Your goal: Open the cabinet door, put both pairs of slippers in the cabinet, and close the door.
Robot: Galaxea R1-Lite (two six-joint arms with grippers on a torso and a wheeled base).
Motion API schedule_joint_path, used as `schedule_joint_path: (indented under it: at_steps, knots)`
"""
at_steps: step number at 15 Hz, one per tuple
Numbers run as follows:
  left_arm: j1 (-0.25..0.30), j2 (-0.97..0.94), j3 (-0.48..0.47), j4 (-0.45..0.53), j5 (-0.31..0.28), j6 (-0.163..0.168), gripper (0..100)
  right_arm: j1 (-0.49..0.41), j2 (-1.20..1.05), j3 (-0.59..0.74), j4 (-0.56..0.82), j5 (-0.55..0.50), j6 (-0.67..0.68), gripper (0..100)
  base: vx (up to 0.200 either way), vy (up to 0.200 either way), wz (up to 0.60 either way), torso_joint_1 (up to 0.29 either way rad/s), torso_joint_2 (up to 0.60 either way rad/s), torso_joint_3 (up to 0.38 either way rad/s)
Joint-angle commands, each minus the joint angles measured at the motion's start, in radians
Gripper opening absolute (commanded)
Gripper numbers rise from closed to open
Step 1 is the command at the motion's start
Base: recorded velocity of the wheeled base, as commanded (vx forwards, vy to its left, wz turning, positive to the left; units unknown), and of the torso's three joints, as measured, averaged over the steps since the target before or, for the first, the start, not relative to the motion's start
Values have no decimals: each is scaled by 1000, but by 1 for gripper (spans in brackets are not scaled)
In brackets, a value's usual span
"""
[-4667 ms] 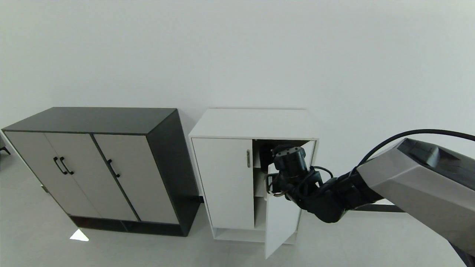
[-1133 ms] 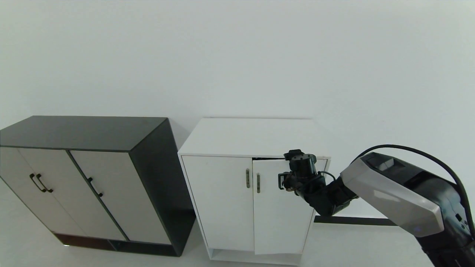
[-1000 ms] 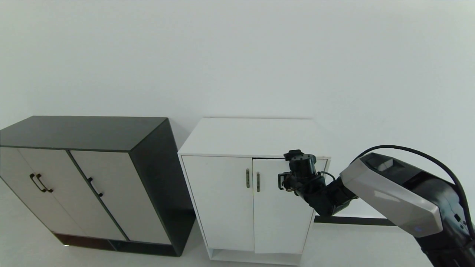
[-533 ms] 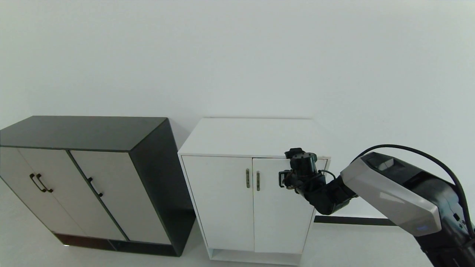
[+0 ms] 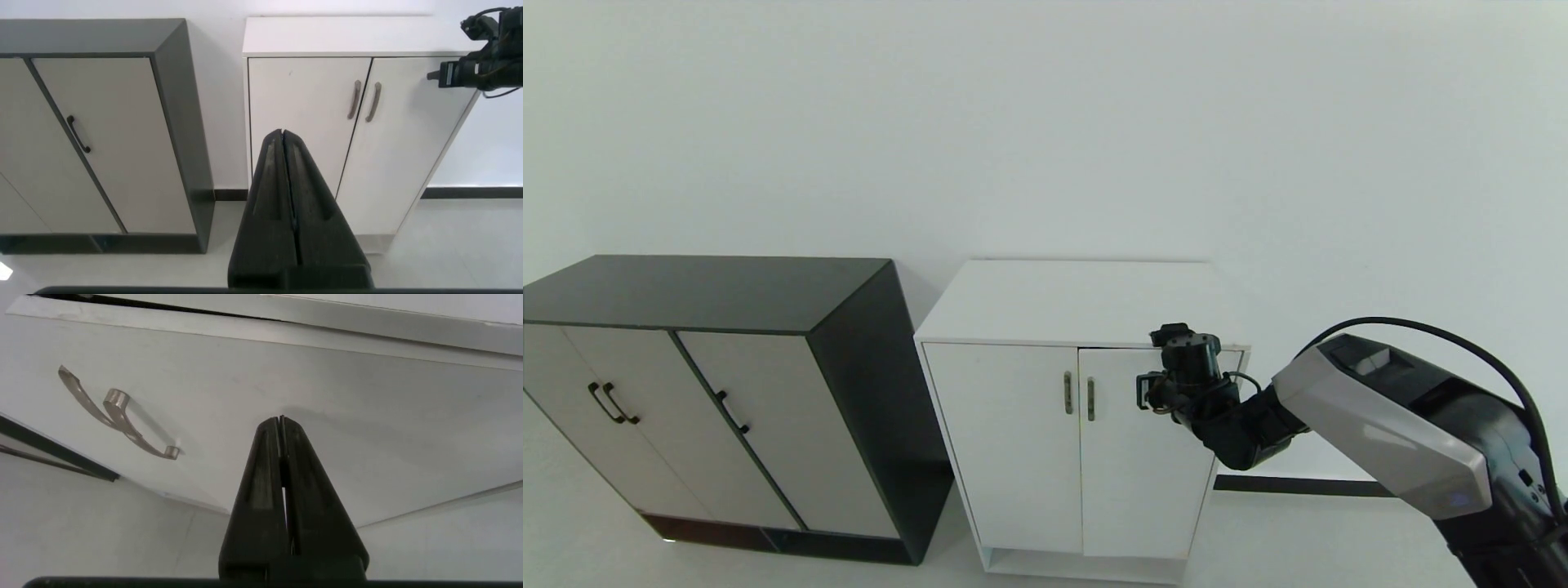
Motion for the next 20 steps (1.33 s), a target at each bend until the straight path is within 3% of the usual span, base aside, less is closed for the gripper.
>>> schedule_joint_path:
  at_steps: [1, 20]
  knots:
    - [0, 1, 0, 0, 0, 0, 0, 0, 3, -5, 1, 0, 0, 0, 0, 0, 0, 0, 0, 0]
    - [0, 1, 0, 0, 0, 0, 0, -9, 86, -120, -1, -9, -31, 0, 0, 0, 0, 0, 0, 0]
